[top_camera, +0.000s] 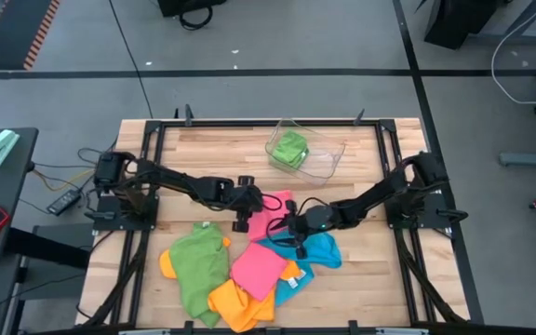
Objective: Fold microfiber towels
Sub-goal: Fold the top pink towel
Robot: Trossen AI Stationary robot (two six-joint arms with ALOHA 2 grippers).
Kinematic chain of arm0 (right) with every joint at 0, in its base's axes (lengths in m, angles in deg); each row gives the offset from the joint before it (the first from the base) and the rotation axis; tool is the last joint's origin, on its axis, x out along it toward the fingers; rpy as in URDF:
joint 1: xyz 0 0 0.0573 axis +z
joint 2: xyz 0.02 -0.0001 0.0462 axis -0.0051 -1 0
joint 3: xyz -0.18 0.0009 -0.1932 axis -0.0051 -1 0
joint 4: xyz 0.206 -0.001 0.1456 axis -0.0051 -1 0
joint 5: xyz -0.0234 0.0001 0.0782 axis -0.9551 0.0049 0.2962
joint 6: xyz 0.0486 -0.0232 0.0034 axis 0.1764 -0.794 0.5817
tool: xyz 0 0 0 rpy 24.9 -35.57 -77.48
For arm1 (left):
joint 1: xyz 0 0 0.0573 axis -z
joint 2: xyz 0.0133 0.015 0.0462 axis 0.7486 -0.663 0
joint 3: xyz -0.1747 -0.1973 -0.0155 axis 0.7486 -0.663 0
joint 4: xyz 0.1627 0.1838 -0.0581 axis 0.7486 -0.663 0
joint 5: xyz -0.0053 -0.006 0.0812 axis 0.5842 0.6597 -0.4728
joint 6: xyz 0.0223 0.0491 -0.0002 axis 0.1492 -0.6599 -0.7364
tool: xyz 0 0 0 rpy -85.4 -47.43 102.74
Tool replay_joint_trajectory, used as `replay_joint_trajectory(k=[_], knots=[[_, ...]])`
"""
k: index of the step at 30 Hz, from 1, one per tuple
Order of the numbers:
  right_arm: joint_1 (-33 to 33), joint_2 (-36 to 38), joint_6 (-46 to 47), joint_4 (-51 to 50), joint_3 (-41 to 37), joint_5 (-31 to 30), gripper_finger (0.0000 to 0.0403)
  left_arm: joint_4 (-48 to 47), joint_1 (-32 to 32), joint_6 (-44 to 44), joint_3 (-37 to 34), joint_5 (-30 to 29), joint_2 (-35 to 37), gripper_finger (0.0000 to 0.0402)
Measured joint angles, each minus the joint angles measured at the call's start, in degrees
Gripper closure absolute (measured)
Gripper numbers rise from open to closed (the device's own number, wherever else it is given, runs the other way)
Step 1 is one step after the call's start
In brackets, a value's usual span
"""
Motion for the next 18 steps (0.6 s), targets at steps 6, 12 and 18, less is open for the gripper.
replay_joint_trajectory(k=[6,12,18], knots=[[-0.4,-5.2,-2.1,-5.7,5.8,0.2,0.0226,-0.2,-1.0,1.4,-0.1,-2.4,-1.8,0.0343],[-1.9,-8.0,-1.0,-9.8,8.4,0.3,0.0226,-0.1,-0.8,1.6,-0.1,-2.6,-1.8,0.0354],[-2.3,-8.7,2.6,-10.5,7.0,0.4,0.0226,-0.9,-0.8,2.7,-0.1,-2.6,-1.8,0.0356]])
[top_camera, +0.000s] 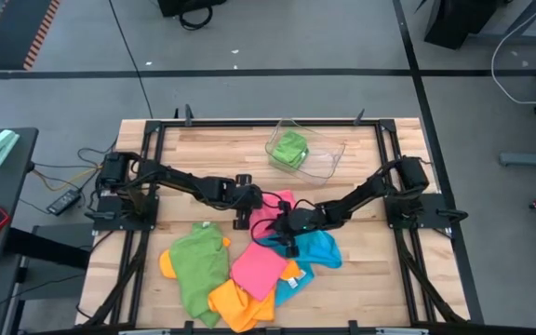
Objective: Fold microfiber towels
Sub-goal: Fold the top pink towel
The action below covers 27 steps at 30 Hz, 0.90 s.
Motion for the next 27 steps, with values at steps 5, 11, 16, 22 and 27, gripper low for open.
replay_joint_trajectory(k=[5,11,16,22,27], knots=[[1.0,0.0,0.9,-1.1,0.0,0.1,0.0226,0.3,0.0,-0.3,0.0,0.0,0.0,0.0356],[1.6,6.6,0.0,-3.5,0.0,0.5,0.0226,0.9,0.9,-0.8,0.0,0.0,0.0,0.0362],[1.3,8.7,-2.3,-3.3,0.0,-1.8,0.0226,1.1,2.4,-1.6,0.0,0.0,0.1,0.0361],[-0.7,3.7,-1.1,-2.0,0.0,-2.5,0.0226,1.5,2.9,-1.6,0.0,0.0,0.1,0.0368],[-1.0,0.6,2.1,-2.0,0.0,1.2,0.0226,1.2,2.6,-1.6,0.0,0.0,0.1,0.0368]])
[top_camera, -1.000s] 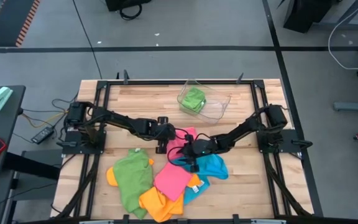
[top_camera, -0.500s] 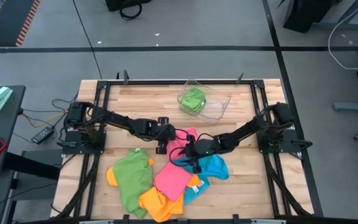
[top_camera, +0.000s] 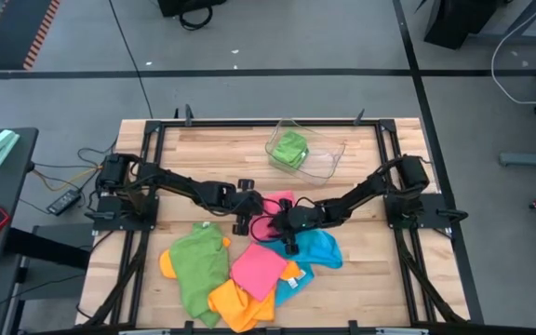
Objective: Fold microfiber towels
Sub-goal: Fold the top pink towel
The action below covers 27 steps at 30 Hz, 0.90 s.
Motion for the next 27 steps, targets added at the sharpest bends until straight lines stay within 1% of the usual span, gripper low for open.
replay_joint_trajectory(k=[8,13,16,20,23,27], knots=[[1.0,0.1,0.6,-1.1,0.1,0.5,0.0226,0.1,-0.5,-1.0,0.0,0.0,0.0,0.0371],[1.0,0.1,0.6,-1.2,0.1,0.6,0.0226,-0.6,1.8,-8.2,0.1,-0.1,2.0,0.0376],[1.1,0.1,0.2,-1.2,0.1,0.5,0.0226,-1.4,3.9,-12.3,0.1,-0.3,4.1,0.0368],[1.1,0.1,-0.2,-1.2,0.0,0.1,0.0226,-3.4,6.8,-17.0,0.1,-1.0,6.1,0.0335],[1.1,0.1,-0.6,-0.9,0.0,0.0,0.0226,-5.7,8.9,-18.0,0.1,-1.1,5.9,0.0293],[1.1,0.2,-1.0,-0.7,0.0,-0.1,0.0226,-7.0,10.7,-18.0,0.0,-2.0,3.9,0.0232]])
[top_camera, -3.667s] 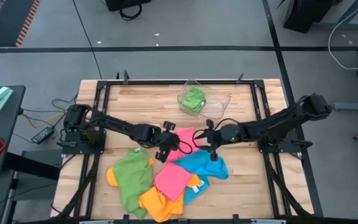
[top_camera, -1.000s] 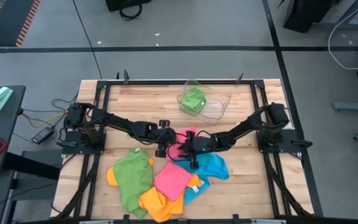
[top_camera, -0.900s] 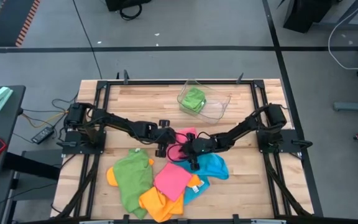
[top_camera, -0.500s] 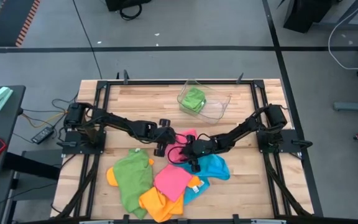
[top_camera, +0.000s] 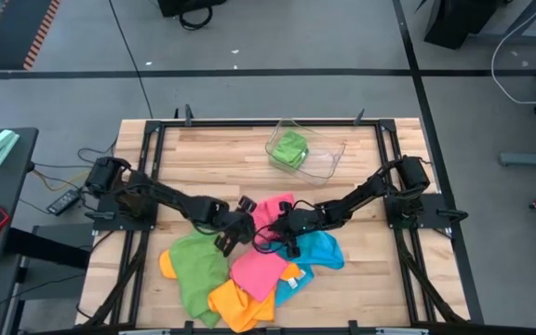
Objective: Fold microfiber towels
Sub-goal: Fold the top pink towel
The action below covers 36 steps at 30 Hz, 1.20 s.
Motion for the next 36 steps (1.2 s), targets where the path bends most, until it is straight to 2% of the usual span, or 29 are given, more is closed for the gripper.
replay_joint_trajectory(k=[5,11,14,28,36], knots=[[0.0,0.3,-0.2,0.3,0.0,0.0,0.0226,0.4,3.1,-4.7,0.0,-7.5,-2.3,0.0190],[0.0,0.3,0.1,0.3,0.0,0.0,0.0226,0.6,4.7,-8.9,0.0,-10.9,-4.6,0.0192],[0.0,0.3,0.2,0.4,0.0,0.0,0.0226,2.2,4.8,-9.1,0.0,-15.5,-5.6,0.0198],[0.0,0.3,0.5,0.6,0.0,0.2,0.0226,5.3,5.0,-14.3,0.1,-18.7,-8.3,0.0221],[0.0,0.3,0.5,0.5,0.0,0.2,0.0226,5.0,5.6,-13.4,0.0,-18.5,-8.4,0.0261]])
